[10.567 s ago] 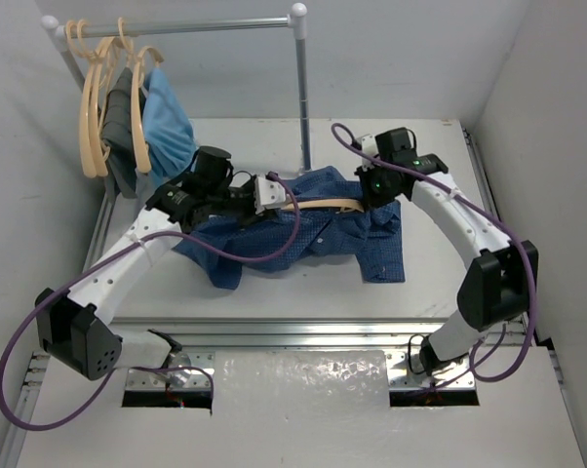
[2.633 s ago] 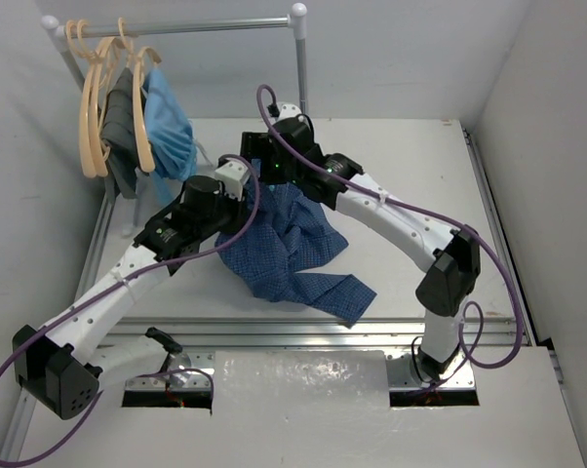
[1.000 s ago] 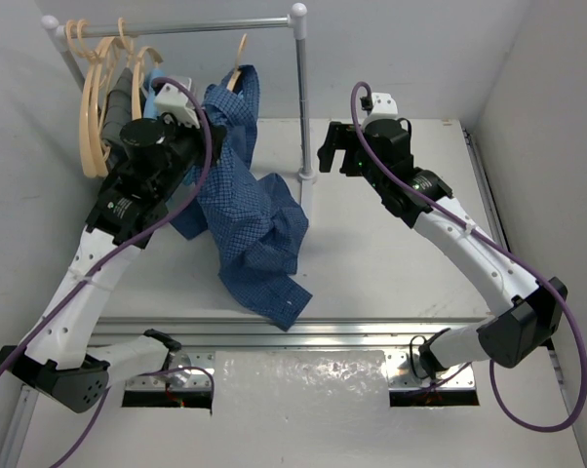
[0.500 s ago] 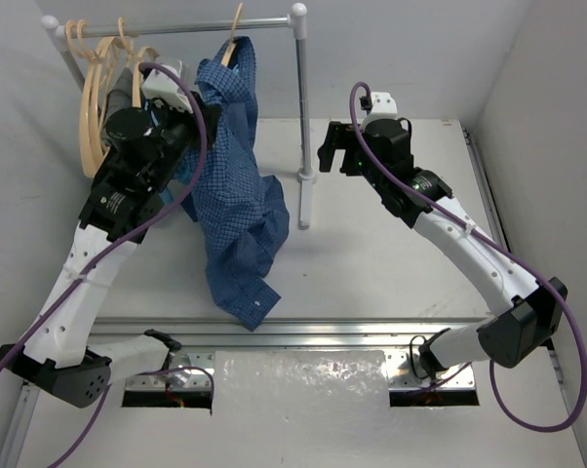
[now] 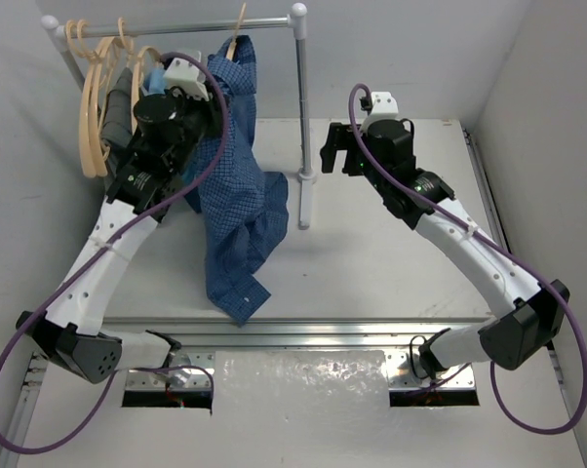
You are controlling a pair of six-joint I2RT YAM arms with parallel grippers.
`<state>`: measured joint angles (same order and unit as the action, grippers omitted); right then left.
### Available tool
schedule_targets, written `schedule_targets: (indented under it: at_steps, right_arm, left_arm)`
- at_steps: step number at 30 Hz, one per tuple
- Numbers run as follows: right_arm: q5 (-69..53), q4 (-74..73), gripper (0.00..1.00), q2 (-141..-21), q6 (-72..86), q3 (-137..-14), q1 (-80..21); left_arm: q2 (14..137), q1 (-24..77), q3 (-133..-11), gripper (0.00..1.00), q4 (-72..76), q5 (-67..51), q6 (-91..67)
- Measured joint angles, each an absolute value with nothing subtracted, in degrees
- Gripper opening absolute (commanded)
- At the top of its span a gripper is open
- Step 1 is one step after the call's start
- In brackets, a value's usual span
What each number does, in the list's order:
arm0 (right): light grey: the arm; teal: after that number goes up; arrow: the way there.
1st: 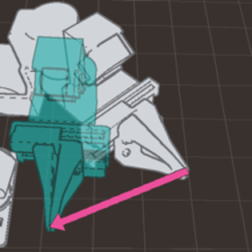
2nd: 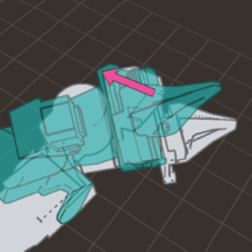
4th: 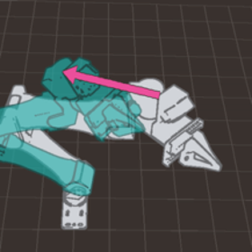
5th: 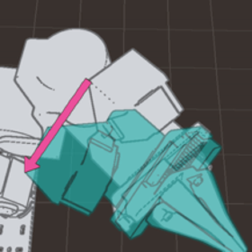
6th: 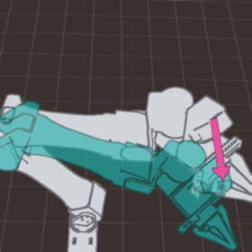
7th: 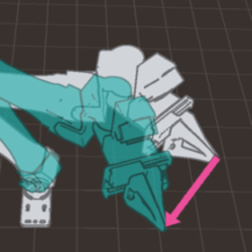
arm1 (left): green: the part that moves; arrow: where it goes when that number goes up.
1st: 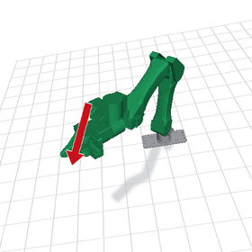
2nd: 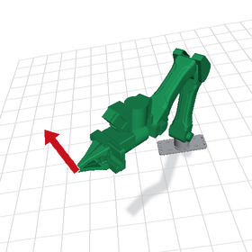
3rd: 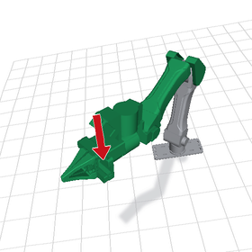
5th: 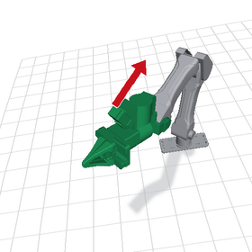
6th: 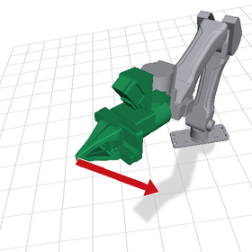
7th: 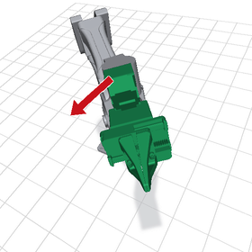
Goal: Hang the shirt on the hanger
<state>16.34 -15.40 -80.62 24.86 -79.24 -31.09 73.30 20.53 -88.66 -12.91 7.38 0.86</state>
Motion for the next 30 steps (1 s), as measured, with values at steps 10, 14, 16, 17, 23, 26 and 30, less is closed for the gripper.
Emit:
schedule_targets:
  at_steps: [10,14,16,17,23,26,30]
  right_arm:
    - [17.65,-15.07,0.99,-77.06,22.92,-76.86,-30.83]
    - [17.80,-15.09,0.99,-76.97,22.55,-76.58,-30.81]
    - [17.80,-15.05,0.99,-76.97,22.44,-76.58,-30.81]
    - [17.78,-15.05,0.99,-76.97,22.41,-76.58,-30.81]
    - [17.67,-15.14,0.99,-76.97,22.46,-76.51,-30.70]
    - [16.62,-15.99,0.99,-77.14,23.22,-76.53,-29.98]
    - [13.47,-19.16,0.99,-79.64,25.71,-77.01,-26.68]
  left_arm:
    - [74.72,19.18,-81.67,0.21,-7.35,4.97,-1.91]
    - [74.08,19.05,-76.01,0.67,-6.79,-0.69,-4.29]
    - [74.08,19.05,-73.52,0.75,-7.18,-3.03,-4.51]
    - [74.02,19.05,-72.40,0.76,-7.35,-3.86,-4.56]
    - [72.73,19.05,-67.61,0.80,-8.58,-5.85,-4.01]
    - [71.48,19.05,-66.17,0.82,-8.95,-5.85,-3.62]
    - [69.21,19.05,-65.01,0.98,-9.85,-5.80,-3.07]
